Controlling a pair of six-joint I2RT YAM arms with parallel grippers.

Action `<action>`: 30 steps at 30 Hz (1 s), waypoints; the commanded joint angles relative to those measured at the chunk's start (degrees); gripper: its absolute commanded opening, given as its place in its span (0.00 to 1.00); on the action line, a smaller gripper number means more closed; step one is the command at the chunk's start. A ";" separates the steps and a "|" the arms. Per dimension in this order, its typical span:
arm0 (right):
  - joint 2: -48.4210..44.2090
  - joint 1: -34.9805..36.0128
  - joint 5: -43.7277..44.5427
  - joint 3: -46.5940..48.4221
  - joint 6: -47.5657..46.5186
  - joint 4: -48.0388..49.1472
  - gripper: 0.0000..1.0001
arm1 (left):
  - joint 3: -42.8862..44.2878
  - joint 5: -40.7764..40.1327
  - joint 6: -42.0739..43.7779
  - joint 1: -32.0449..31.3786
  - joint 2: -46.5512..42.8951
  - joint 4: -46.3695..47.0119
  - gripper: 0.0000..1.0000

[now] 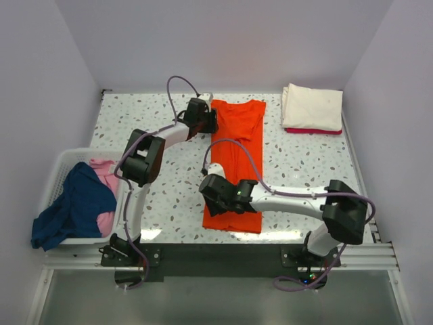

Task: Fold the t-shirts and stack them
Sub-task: Fold the tshirt

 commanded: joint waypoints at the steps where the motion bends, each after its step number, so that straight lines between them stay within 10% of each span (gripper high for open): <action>1: 4.20 3.15 4.65 3.38 3.39 0.39 0.50 | 2.22 1.61 1.79 0.57 2.07 1.09 0.57; 30: 19.86 11.59 7.55 12.09 6.91 -4.53 0.27 | 2.14 2.93 1.88 0.92 5.23 1.88 0.53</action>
